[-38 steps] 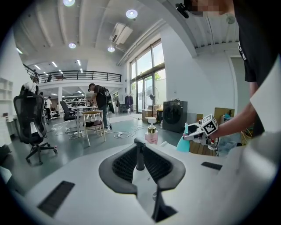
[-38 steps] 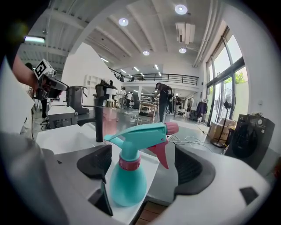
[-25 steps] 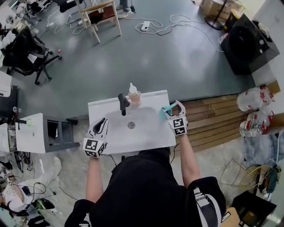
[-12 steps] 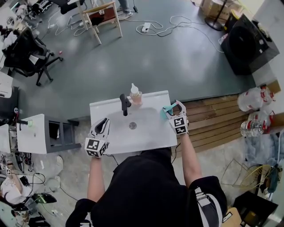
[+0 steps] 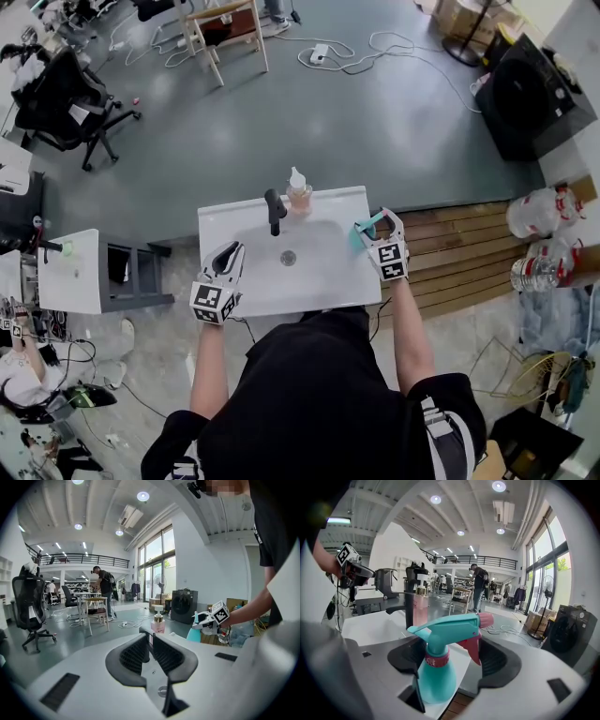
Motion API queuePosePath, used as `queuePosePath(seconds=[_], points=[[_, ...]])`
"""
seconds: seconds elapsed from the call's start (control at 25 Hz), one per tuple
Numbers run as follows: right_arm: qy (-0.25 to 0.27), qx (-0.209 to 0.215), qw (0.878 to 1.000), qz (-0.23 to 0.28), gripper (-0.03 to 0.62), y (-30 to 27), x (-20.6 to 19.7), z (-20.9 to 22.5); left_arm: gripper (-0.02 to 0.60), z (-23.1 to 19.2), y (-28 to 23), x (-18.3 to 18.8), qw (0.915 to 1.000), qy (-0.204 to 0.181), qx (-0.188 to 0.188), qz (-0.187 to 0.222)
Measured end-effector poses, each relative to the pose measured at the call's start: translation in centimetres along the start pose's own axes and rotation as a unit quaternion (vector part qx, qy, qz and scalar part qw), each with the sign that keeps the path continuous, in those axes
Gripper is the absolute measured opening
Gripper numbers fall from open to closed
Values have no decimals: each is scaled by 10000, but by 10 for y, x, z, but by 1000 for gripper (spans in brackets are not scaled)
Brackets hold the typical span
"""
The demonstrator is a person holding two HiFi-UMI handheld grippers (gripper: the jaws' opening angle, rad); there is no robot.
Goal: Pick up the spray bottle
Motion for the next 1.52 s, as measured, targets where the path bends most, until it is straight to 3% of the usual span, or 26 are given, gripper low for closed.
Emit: queuePosePath(seconds=[0.4,0.92,1.52], points=[[231,57,9996,181,362,27,42,-2,55,6,4,-11,9997,149,-193,69],[338,532,9958,660,362,81,120,-36,55,7,2,-15,9985,228,-460,162],[365,818,9909,1007,360,112,133,-53,55,19,1,-17,9983,180,-548,96]])
Point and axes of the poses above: the fingertips, and each gripper's own axes: y backward along the fingers, z to its right, x out of its top, the point moved 7 cm from there along y, backward along the fingers, and after that the axes turned 13 degrees about y, right-handed, at the moved point
